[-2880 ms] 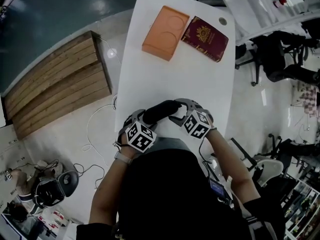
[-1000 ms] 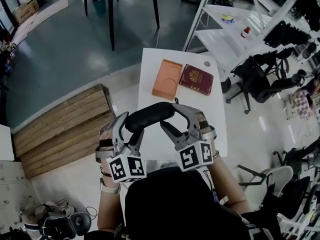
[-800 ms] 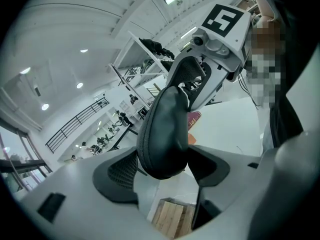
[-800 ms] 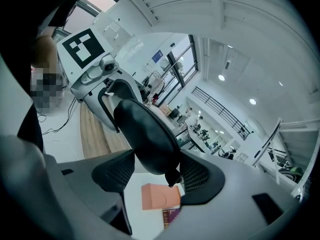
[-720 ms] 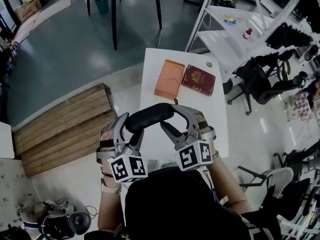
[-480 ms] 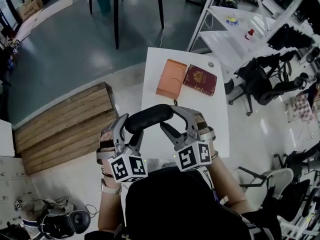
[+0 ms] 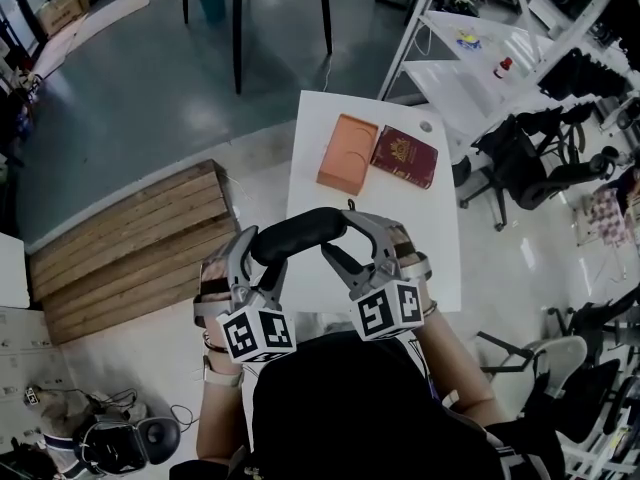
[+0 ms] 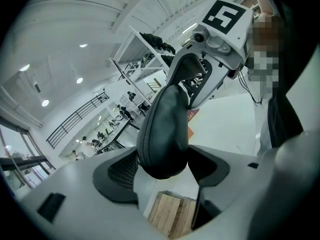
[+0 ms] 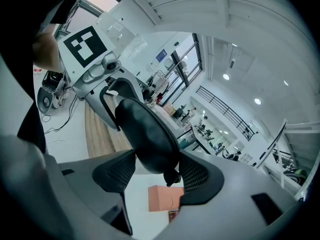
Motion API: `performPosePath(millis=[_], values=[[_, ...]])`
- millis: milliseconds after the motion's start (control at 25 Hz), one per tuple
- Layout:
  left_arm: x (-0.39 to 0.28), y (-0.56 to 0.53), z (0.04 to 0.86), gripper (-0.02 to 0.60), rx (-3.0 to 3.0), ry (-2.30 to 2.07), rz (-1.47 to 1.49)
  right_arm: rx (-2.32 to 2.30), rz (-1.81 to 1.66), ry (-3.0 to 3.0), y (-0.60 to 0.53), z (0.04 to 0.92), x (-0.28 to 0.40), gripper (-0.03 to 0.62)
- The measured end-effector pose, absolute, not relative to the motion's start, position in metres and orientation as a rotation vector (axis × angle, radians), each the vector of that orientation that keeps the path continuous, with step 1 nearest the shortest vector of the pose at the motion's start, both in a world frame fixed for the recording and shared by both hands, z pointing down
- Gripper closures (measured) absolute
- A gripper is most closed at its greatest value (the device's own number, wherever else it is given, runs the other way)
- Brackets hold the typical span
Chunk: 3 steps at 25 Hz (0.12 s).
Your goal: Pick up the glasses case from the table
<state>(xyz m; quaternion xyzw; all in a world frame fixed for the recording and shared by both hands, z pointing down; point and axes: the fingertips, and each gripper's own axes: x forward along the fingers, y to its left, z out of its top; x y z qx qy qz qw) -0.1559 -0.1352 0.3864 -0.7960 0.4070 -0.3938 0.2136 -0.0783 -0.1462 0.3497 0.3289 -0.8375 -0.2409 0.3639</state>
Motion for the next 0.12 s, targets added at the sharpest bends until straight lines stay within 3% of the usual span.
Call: performPosePath(millis=[120], values=[[-0.1594,-0.1322,0.3875,0.255,-2.211,1.126,-1.094,0.848,-0.614,-2.157,-0.1431,0.3511,-0.0819,0.298]])
